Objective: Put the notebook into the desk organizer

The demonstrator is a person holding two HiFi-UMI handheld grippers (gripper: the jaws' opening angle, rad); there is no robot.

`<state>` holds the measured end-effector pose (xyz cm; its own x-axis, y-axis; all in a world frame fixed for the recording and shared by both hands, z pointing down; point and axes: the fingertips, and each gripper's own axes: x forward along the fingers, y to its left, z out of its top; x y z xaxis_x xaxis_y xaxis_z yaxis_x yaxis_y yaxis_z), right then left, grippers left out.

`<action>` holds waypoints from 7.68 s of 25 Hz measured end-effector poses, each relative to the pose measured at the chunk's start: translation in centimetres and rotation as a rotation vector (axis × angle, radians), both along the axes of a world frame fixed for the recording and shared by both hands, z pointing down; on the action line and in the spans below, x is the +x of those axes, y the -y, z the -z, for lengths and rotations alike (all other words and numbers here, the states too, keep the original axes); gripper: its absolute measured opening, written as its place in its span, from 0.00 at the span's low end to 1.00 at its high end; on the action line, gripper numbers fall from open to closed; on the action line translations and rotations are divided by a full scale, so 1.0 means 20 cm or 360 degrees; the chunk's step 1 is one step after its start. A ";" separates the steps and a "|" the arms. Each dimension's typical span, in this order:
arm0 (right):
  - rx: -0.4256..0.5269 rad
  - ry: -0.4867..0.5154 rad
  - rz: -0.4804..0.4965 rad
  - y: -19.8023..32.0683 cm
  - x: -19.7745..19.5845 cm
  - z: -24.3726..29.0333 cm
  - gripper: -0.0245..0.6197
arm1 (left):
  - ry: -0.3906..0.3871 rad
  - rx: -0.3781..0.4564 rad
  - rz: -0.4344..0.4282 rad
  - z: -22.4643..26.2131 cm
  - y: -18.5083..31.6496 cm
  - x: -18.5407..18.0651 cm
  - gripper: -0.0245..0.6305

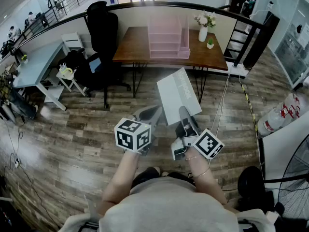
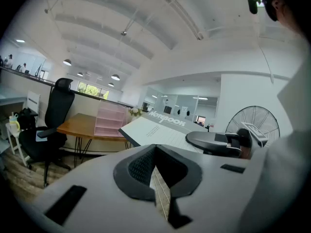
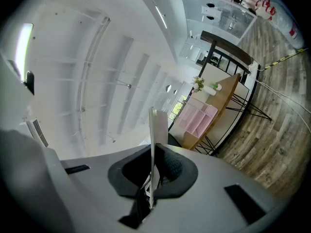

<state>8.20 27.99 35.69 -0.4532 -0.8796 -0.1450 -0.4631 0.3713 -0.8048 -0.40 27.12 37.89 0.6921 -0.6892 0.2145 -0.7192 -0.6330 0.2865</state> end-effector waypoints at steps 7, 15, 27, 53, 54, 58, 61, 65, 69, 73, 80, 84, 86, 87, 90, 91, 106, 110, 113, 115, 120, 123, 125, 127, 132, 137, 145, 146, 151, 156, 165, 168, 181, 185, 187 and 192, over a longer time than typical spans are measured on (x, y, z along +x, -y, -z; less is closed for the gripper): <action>0.0032 -0.0009 -0.0009 0.00 0.00 0.01 0.05 | -0.0105 -0.0051 0.0026 0.02 0.03 0.00 0.04; 0.0083 -0.0039 0.0040 0.04 -0.03 0.05 0.04 | -0.0201 -0.0053 -0.0004 0.07 0.07 0.00 0.04; 0.0084 -0.0024 -0.0016 0.11 -0.05 0.00 0.04 | -0.0187 -0.0082 -0.0082 -0.01 0.14 -0.05 0.04; 0.0031 -0.0052 0.0021 1.02 -0.01 -0.16 0.05 | -0.0219 -0.0121 -0.0004 -0.14 1.03 0.02 0.04; 0.0046 -0.0070 0.0024 1.10 0.01 -0.13 0.05 | -0.0222 -0.0113 0.0003 -0.12 1.10 0.03 0.04; 0.0070 -0.0076 0.0036 1.38 0.08 -0.06 0.05 | -0.0224 -0.0094 0.0046 -0.08 1.37 0.08 0.04; 0.0064 -0.0063 0.0055 1.54 0.12 -0.06 0.05 | -0.0212 -0.0093 0.0094 -0.09 1.51 0.09 0.04; 0.0032 -0.0022 0.0072 1.71 0.15 -0.08 0.05 | -0.0216 -0.0145 0.0150 -0.14 1.65 0.08 0.04; 0.0014 0.0025 0.0098 1.82 0.13 -0.11 0.05 | -0.0186 -0.0168 0.0182 -0.18 1.76 0.05 0.04; -0.0001 0.0071 0.0119 1.93 0.11 -0.11 0.04 | -0.0188 -0.0193 0.0188 -0.19 1.87 0.04 0.05; 0.0038 0.0070 0.0040 2.13 0.13 -0.08 0.05 | -0.0143 -0.0238 0.0128 -0.23 2.03 0.01 0.05; 0.0059 0.0107 0.0004 2.24 0.10 -0.04 0.04 | -0.0153 -0.0225 0.0115 -0.20 2.15 -0.04 0.04; 0.0062 0.0114 -0.0014 2.29 0.09 -0.04 0.05 | -0.0163 -0.0220 0.0106 -0.19 2.21 -0.06 0.04; 0.0056 0.0116 -0.0023 2.31 0.08 -0.05 0.04 | -0.0166 -0.0220 0.0101 -0.19 2.24 -0.07 0.04; 0.0049 0.0108 -0.0047 2.38 0.05 -0.06 0.04 | -0.0169 -0.0217 0.0080 -0.20 2.31 -0.09 0.04; 0.0048 0.0109 -0.0056 2.40 0.04 -0.07 0.04 | -0.0172 -0.0214 0.0071 -0.20 2.33 -0.10 0.04; -0.0159 0.0292 -0.0379 2.53 -0.05 -0.27 0.05 | -0.0214 -0.0246 -0.0067 -0.24 2.51 -0.17 0.04; -0.0246 0.0423 -0.0428 2.54 -0.04 -0.34 0.05 | -0.0196 -0.0258 -0.0080 -0.26 2.52 -0.17 0.05; -0.0271 0.0540 -0.0408 2.56 -0.05 -0.35 0.05 | -0.0194 -0.0272 -0.0068 -0.28 2.54 -0.18 0.04; -0.0286 0.0583 -0.0389 2.59 -0.05 -0.35 0.05 | -0.0205 -0.0279 -0.0055 -0.29 2.56 -0.17 0.04; -0.0312 0.0564 -0.0362 2.65 -0.05 -0.35 0.07 | -0.0209 -0.0284 -0.0026 -0.28 2.66 -0.13 0.04; -0.0315 0.0591 -0.0325 2.71 -0.05 -0.32 0.08 | -0.0197 -0.0267 0.0010 -0.26 2.72 -0.12 0.04; -0.0325 0.0630 -0.0291 2.76 -0.05 -0.31 0.08 | -0.0185 -0.0253 0.0056 -0.25 2.76 -0.13 0.04; -0.0332 0.0636 -0.0275 2.79 -0.06 -0.32 0.08 | -0.0165 -0.0248 0.0085 -0.25 2.79 -0.13 0.04; -0.0342 0.0651 -0.0231 2.89 -0.06 -0.33 0.09 | -0.0158 -0.0260 0.0118 -0.27 2.84 -0.13 0.04; -0.0372 0.0677 -0.0224 2.94 -0.05 -0.35 0.13 | -0.0200 -0.0318 0.0131 -0.29 2.87 -0.13 0.04; -0.0339 0.0638 -0.0138 2.98 -0.08 -0.32 0.19 | -0.0219 -0.0335 0.0135 -0.30 2.87 -0.12 0.04; -0.0338 0.0629 -0.0134 2.97 -0.08 -0.32 0.20 | -0.0217 -0.0337 0.0134 -0.31 2.86 -0.13 0.04; -0.0372 0.0658 -0.0127 2.91 -0.07 -0.34 0.26 | -0.0228 -0.0354 0.0132 -0.32 2.82 -0.14 0.04; -0.0333 0.0665 -0.0119 2.82 -0.08 -0.31 0.28 | -0.0242 -0.0370 0.0112 -0.34 2.77 -0.13 0.04; -0.0299 0.0595 -0.0142 2.69 -0.06 -0.32 0.21 | -0.0279 -0.0395 0.0087 -0.35 2.66 -0.11 0.04; -0.0300 0.0561 -0.0155 2.67 -0.05 -0.34 0.16 | -0.0285 -0.0397 0.0092 -0.36 2.65 -0.11 0.04; -0.0247 0.0340 -0.0161 2.76 -0.08 -0.34 0.06 | -0.0274 -0.0390 0.0083 -0.35 2.72 -0.07 0.04; -0.0267 0.0362 -0.0166 2.82 -0.08 -0.34 0.06 | -0.0268 -0.0382 0.0092 -0.35 2.76 -0.07 0.04; -0.0264 0.0356 -0.0167 2.85 -0.09 -0.34 0.07 | -0.0263 -0.0378 0.0092 -0.35 2.78 -0.07 0.04; -0.0302 0.0397 -0.0148 2.90 -0.11 -0.36 0.14 | -0.0254 -0.0377 0.0084 -0.34 2.82 -0.07 0.04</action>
<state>6.09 -29.93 42.87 -0.3405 -0.9376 -0.0708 -0.2677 0.1688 -0.9486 -1.86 -29.23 44.72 0.6946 -0.6689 0.2650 -0.6833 -0.4980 0.5339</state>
